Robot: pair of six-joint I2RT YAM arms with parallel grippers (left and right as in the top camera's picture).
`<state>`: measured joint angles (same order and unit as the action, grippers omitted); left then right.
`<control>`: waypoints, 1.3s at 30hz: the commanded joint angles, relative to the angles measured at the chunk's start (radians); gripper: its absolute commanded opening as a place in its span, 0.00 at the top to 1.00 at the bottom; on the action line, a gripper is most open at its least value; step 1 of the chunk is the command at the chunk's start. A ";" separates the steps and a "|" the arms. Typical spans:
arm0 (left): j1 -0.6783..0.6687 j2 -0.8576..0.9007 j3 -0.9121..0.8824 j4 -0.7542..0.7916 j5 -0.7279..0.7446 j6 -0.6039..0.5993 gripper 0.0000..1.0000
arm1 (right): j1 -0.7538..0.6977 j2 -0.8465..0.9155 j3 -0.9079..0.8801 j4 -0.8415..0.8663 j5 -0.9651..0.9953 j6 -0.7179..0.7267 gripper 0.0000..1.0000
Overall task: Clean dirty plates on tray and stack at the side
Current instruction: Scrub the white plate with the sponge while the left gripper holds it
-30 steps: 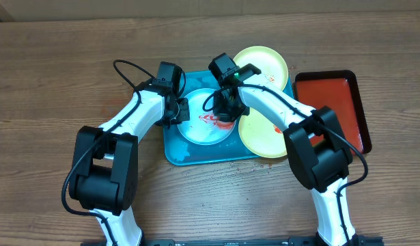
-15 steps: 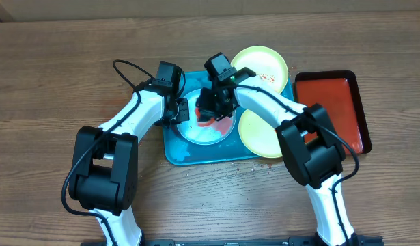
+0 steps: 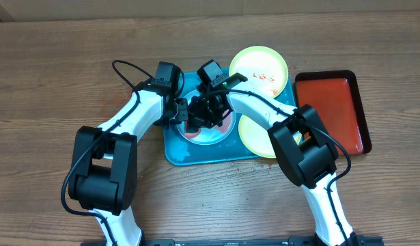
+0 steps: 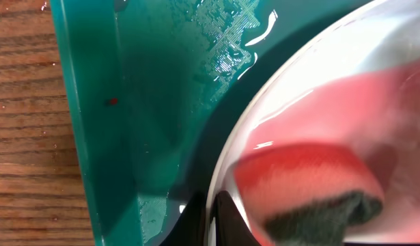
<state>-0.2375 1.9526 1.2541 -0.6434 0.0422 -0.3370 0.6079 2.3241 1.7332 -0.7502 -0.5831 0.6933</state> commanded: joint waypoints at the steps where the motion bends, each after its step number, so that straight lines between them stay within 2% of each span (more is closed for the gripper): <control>1: 0.012 0.022 -0.029 -0.014 0.037 0.001 0.96 | 0.006 0.034 -0.010 -0.045 -0.006 0.001 0.96; 6: 0.054 0.022 -0.029 -0.027 0.095 0.000 0.96 | -0.009 0.018 0.035 -0.201 0.226 -0.051 0.96; 12: 0.092 0.022 -0.029 -0.039 0.109 0.001 0.96 | -0.007 -0.002 0.149 -0.394 0.607 -0.073 0.96; 16: 0.094 0.022 -0.029 -0.040 0.108 0.001 0.96 | -0.007 -0.002 0.172 -0.425 0.785 -0.072 0.96; 20: 0.094 0.022 -0.029 -0.043 0.108 0.001 0.96 | -0.007 -0.001 0.171 -0.380 0.844 -0.073 0.96; 24: 0.094 0.022 -0.029 -0.045 0.108 0.001 0.96 | -0.007 0.000 0.169 -0.279 0.779 -0.074 0.96; 26: 0.094 0.022 -0.029 -0.045 0.108 0.001 0.96 | -0.007 0.010 0.165 -0.210 0.686 -0.074 0.96; 31: 0.093 0.022 -0.029 -0.047 0.108 0.001 0.96 | -0.007 0.061 0.157 -0.063 0.326 -0.122 0.96; 35: 0.093 0.022 -0.029 -0.045 0.108 0.001 0.96 | -0.006 0.072 0.158 -0.036 0.044 -0.145 0.96; 39: 0.093 0.022 -0.029 -0.039 0.108 0.001 0.96 | -0.005 0.072 0.161 -0.094 -0.054 -0.181 0.96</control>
<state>-0.1543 1.9526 1.2491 -0.6830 0.1936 -0.3378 0.5957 2.3787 1.8950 -0.8082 -0.4313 0.5583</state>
